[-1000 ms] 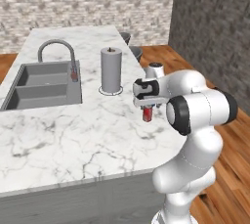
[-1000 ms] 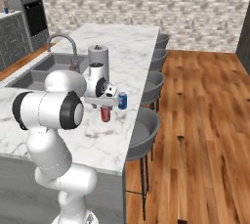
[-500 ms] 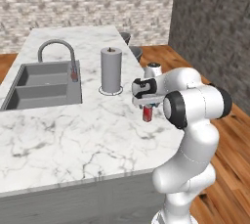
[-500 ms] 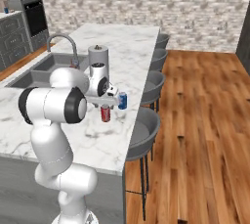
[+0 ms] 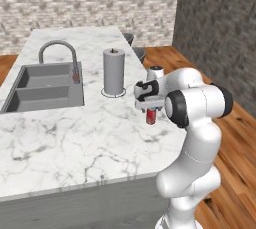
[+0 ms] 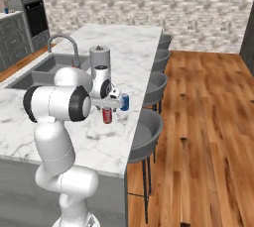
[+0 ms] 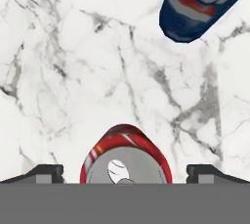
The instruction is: Four empty soda cans are scattered around the kitchen. Gather all the cans and cluster them next to the stove for recycling.
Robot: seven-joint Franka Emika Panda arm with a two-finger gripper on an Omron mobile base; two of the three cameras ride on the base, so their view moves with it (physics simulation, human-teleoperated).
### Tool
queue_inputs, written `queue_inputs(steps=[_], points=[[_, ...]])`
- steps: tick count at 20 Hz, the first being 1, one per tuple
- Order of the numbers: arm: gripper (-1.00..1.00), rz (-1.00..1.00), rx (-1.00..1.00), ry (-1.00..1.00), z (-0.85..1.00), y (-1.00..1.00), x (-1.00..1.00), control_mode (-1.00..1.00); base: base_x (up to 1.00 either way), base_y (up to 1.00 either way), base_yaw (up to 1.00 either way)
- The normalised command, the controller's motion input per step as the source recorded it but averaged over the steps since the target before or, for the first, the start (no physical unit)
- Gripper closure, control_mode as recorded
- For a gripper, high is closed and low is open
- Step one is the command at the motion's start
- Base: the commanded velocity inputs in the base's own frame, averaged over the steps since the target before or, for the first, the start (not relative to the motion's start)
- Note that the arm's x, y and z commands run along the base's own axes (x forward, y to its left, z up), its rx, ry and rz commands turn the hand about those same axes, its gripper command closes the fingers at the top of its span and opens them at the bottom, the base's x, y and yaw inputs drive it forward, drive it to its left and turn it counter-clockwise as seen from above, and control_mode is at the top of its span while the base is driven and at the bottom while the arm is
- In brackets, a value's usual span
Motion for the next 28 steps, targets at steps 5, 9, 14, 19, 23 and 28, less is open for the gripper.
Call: queue_inputs(steps=[5, 9, 14, 19, 23, 28], points=[[-1.00, -0.02, 0.00, 0.00, -0.11, 0.00, 0.00, -1.00, 0.00, 0.00, 0.00], [-1.00, -0.03, 0.01, 0.00, -0.07, 0.00, -0.03, -1.00, 0.00, 0.00, 0.00], [-1.00, -0.03, 0.01, 0.00, -0.06, 0.00, -0.06, -1.00, 0.00, 0.00, 0.00], [1.00, -0.02, 0.00, 0.03, -0.09, 0.00, 0.00, -1.00, 0.00, 0.00, 0.00], [1.00, 0.00, 0.00, 0.02, -0.02, 0.00, 0.00, -1.00, 0.00, 0.00, 0.00], [1.00, 0.00, 0.00, 0.00, 0.05, 0.08, -0.01, -1.00, 0.00, 0.00, 0.00]])
